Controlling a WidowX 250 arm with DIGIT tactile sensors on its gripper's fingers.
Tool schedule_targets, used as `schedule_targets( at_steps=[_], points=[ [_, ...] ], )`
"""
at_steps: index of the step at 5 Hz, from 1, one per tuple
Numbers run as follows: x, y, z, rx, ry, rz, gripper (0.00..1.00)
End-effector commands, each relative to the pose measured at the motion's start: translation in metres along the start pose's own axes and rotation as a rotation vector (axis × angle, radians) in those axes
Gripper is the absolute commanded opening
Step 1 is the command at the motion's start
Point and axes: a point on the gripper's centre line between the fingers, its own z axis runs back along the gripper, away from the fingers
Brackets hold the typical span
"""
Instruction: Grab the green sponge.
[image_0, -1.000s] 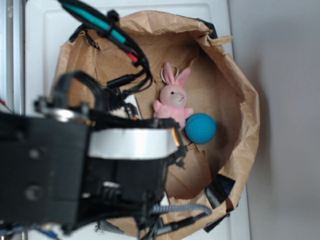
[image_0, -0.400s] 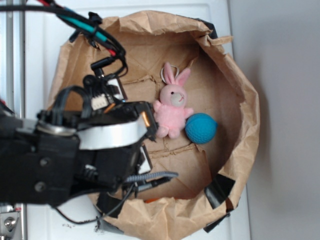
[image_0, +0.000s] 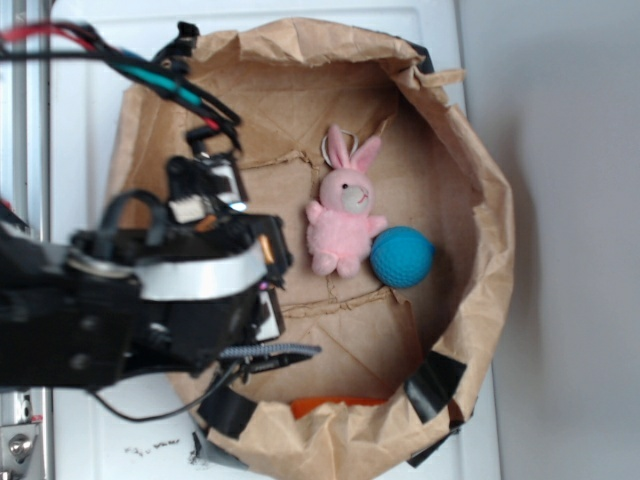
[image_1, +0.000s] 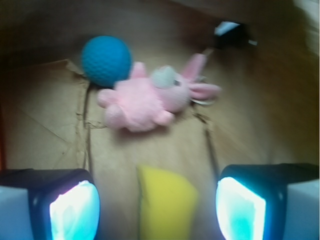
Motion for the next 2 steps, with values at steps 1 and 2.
schedule_targets(
  at_steps=[1,2],
  points=[
    [-0.048,0.013,0.004,-0.129,0.095,-0.111,1.0],
    [-0.086,0.021,0.012,-0.177,0.157,-0.073,1.0]
  ],
)
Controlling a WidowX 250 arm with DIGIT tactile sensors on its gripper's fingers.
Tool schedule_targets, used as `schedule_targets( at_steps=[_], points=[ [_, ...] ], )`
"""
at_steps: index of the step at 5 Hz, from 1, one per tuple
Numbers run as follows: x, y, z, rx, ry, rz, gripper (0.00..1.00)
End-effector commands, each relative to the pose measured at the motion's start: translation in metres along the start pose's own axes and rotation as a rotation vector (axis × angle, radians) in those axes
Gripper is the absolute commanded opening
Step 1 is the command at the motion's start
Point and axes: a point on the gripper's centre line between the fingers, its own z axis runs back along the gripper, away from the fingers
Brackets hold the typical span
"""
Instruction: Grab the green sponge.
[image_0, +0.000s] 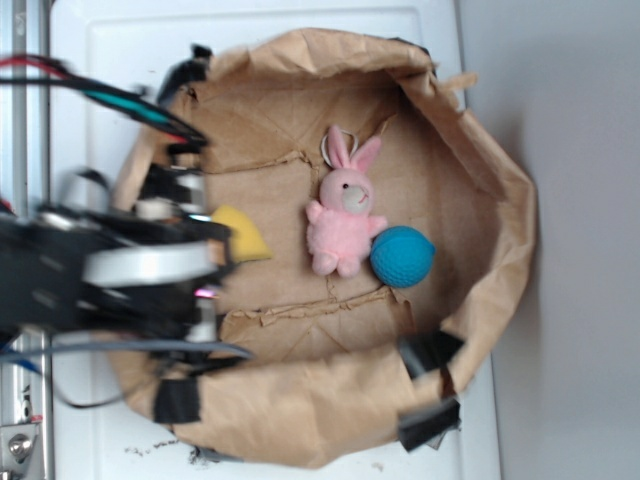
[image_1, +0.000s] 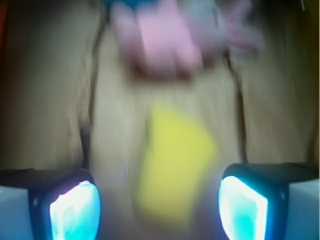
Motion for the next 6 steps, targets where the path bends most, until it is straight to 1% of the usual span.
schedule_targets(
  at_steps=[1,4,5,6],
  points=[
    [-0.046,0.011,0.011,-0.067,0.044,0.031,1.0],
    [-0.046,0.011,0.011,-0.067,0.044,0.031,1.0],
    [-0.039,0.008,0.011,-0.056,0.074,0.101,1.0],
    [0.014,-0.019,0.035,-0.047,0.092,0.177,1.0]
  ],
)
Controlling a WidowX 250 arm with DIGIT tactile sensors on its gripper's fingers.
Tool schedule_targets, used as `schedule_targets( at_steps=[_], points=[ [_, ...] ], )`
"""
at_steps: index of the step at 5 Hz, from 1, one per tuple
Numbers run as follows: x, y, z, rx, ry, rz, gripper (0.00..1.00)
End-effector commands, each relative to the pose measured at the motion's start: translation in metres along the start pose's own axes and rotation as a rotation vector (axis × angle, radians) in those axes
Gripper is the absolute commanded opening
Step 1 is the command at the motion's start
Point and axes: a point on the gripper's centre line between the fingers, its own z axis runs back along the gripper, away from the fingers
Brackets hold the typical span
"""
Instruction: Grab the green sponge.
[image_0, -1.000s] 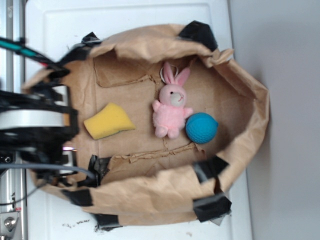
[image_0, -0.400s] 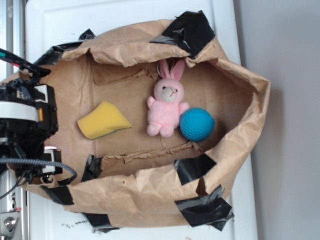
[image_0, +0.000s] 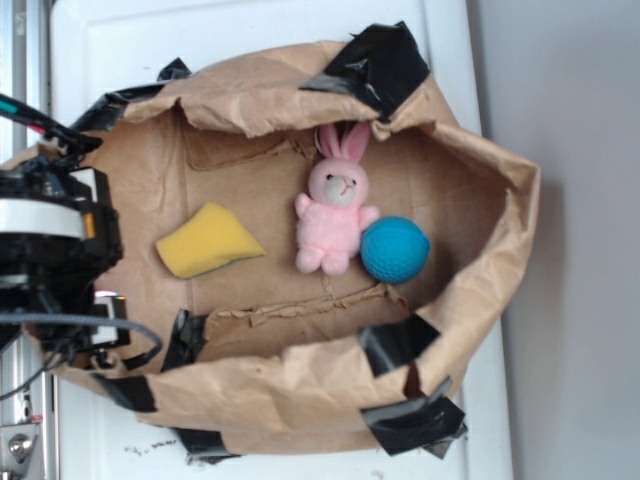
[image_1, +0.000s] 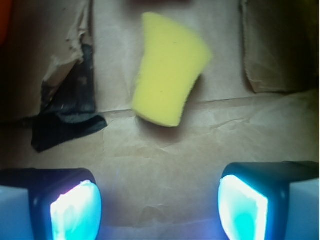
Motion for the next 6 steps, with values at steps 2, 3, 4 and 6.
schedule_targets(
  at_steps=[2,3,4,6],
  points=[
    [0.104,-0.043,0.019,0.028,0.028,0.127,1.0],
    [0.106,-0.031,0.02,0.004,0.065,0.101,1.0],
    [0.1,-0.014,0.024,-0.035,0.072,0.037,1.0],
    [0.117,-0.012,0.017,-0.066,0.114,0.027,1.0]
  ],
)
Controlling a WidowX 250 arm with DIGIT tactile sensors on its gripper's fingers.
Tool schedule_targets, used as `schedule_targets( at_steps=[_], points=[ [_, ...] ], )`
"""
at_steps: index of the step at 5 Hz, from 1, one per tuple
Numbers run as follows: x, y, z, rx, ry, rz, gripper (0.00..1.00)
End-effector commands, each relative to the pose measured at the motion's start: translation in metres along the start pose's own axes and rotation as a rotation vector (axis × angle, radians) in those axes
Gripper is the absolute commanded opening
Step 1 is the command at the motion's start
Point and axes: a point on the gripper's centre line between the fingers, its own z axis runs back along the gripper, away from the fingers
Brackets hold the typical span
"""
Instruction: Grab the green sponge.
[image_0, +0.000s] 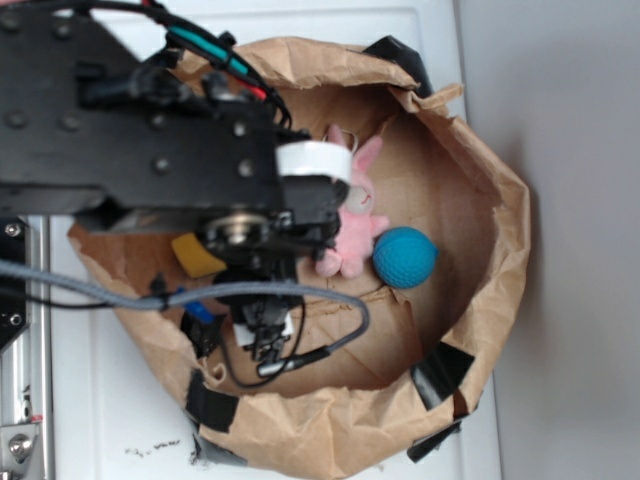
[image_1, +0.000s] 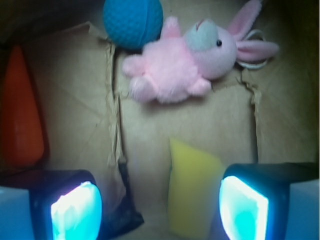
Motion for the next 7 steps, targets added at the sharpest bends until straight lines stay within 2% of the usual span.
schedule_targets(
  at_steps=[1,2,3,4,5,6,7],
  points=[
    [0.015,0.007,0.006,-0.013,-0.044,-0.044,1.0],
    [0.019,0.002,-0.002,-0.017,-0.041,-0.056,1.0],
    [0.024,0.007,-0.013,0.003,-0.037,0.005,1.0],
    [-0.012,0.029,-0.011,-0.012,-0.042,-0.012,1.0],
    [-0.023,0.032,0.004,-0.08,-0.016,-0.052,1.0],
    [-0.028,0.035,0.003,-0.111,-0.043,-0.065,1.0],
    [-0.022,0.032,-0.004,-0.104,-0.035,-0.055,1.0]
  ],
)
